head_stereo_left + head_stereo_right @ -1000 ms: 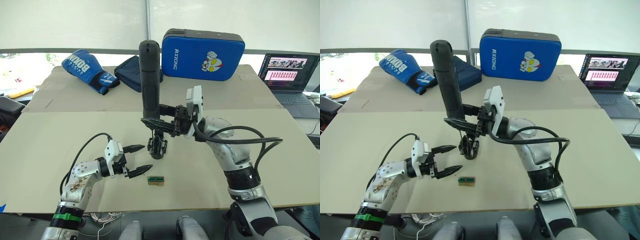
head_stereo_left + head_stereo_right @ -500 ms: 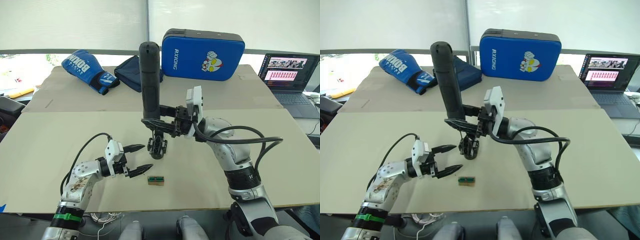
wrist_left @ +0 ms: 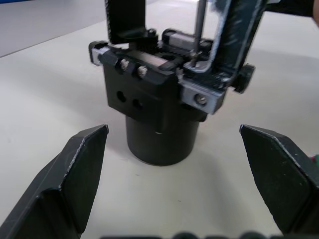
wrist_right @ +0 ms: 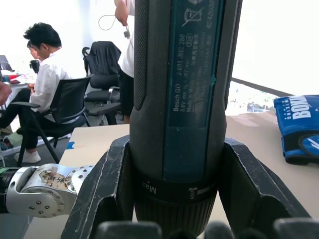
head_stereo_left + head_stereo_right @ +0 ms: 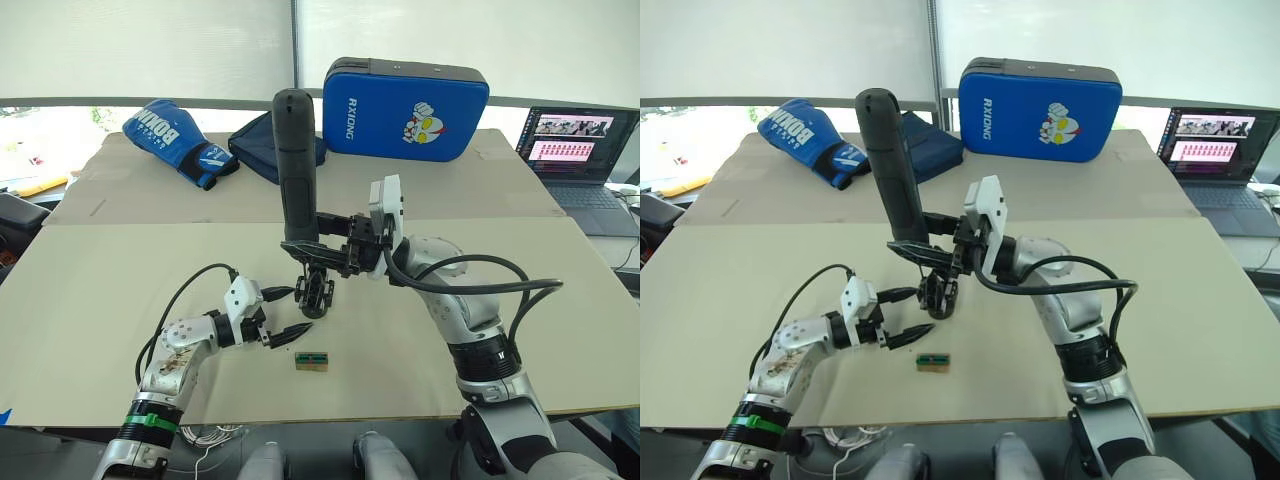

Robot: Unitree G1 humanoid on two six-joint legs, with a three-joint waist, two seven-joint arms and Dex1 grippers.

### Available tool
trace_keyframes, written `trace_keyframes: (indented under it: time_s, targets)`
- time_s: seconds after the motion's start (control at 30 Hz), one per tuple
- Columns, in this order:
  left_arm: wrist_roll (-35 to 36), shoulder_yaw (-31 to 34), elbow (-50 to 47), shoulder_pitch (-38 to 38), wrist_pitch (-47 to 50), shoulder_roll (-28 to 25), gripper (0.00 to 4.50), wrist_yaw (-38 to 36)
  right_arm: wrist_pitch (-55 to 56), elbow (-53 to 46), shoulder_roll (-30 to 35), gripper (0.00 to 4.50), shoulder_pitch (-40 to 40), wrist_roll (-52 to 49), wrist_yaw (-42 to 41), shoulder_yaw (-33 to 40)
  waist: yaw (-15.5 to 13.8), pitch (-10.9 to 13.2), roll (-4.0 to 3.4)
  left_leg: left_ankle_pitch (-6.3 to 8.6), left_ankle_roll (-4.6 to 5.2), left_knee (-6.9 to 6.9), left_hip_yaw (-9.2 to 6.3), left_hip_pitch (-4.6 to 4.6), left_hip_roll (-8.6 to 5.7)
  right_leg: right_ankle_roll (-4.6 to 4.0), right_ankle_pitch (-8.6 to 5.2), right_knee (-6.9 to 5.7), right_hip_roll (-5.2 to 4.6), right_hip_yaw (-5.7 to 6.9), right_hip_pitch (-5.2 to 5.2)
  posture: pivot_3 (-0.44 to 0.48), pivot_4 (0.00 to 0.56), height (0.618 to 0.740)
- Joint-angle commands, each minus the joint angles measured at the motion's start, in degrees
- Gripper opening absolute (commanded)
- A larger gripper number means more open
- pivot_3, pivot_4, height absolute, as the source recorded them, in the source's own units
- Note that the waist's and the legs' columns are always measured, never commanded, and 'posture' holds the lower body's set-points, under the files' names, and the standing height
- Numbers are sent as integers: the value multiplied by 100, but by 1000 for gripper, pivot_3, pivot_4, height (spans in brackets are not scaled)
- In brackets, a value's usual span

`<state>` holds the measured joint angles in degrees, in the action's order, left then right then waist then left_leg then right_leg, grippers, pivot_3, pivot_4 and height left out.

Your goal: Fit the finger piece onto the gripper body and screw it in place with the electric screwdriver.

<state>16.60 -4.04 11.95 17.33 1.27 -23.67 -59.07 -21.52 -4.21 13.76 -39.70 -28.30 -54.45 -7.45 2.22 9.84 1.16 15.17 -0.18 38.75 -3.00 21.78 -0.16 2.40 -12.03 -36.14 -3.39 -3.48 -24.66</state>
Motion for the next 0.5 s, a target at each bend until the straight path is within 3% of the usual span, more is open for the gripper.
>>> trace_keyframes:
  time_s: [0.03, 0.3, 0.5]
  targets:
    - [-104, -126, 176, 157, -195, 107, 4500, -35, 136, -284, -47, 1937, -52, -107, 7, 76, -1, 0, 0, 0, 0, 0, 0, 0, 0, 0, 0, 0, 0, 0, 0, 0, 150, 740]
    - [-345, -255, 1278, 657, -662, 504, 4500, -6, 134, -266, -53, 1937, -78, -99, -2, 55, -43, -1, 0, -1, -1, 3, 0, -3, -3, 0, 1, -4, -1, 0, 3, 0, 150, 740]
    - [-407, -262, 1554, 809, -858, 748, 4500, 32, 146, -262, -44, 1937, -78, -85, 2, 56, -113, -1, 0, -1, -1, 5, 1, -3, -4, 2, 2, -2, -2, 0, 6, 0, 150, 740]
